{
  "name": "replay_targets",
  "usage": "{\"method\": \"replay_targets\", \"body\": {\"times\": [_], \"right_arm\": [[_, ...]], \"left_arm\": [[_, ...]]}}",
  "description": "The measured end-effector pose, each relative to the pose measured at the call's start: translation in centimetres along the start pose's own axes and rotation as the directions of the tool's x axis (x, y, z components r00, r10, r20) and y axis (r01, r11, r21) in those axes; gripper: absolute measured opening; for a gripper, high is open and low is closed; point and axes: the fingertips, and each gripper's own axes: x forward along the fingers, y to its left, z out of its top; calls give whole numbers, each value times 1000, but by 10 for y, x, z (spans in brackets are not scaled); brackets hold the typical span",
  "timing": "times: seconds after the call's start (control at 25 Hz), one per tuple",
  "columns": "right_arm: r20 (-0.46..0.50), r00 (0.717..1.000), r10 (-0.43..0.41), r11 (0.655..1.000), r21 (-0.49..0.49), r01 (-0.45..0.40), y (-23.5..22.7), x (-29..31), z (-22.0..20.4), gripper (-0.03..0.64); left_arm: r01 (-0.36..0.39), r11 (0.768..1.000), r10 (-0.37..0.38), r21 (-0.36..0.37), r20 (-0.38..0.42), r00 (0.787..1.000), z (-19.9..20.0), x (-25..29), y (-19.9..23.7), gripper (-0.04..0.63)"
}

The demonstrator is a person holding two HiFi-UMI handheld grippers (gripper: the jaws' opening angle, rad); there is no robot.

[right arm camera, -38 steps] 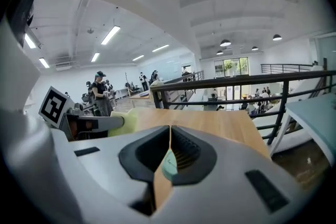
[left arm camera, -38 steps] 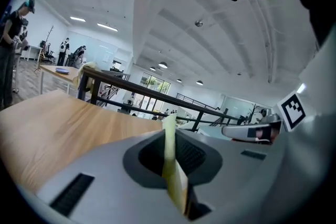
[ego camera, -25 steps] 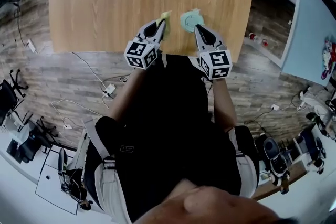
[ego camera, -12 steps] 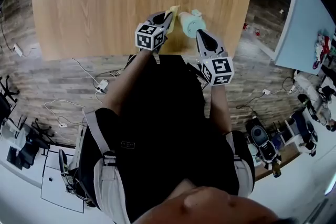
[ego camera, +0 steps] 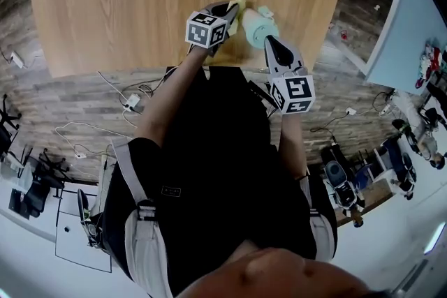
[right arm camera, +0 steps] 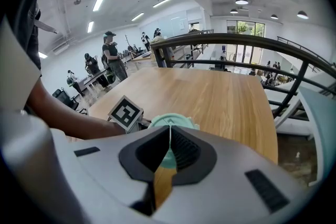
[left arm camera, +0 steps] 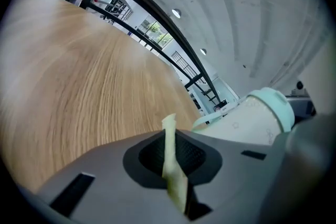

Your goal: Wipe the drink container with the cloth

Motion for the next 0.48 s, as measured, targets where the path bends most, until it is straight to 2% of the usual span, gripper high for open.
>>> {"method": "replay_targets", "body": {"times": [0.24,0.48], "right_arm": [[-15,1000,13,1000,-9,-13,-1,3,2,34],[-20,1000,23,1000,-9,-23,-1,5,2,34]], "left_arm": [[127,991,-130,-47,-68,989,-10,14,-16,37],[190,976,-197,-109,-63,978,-6,7,-26,37]]}}
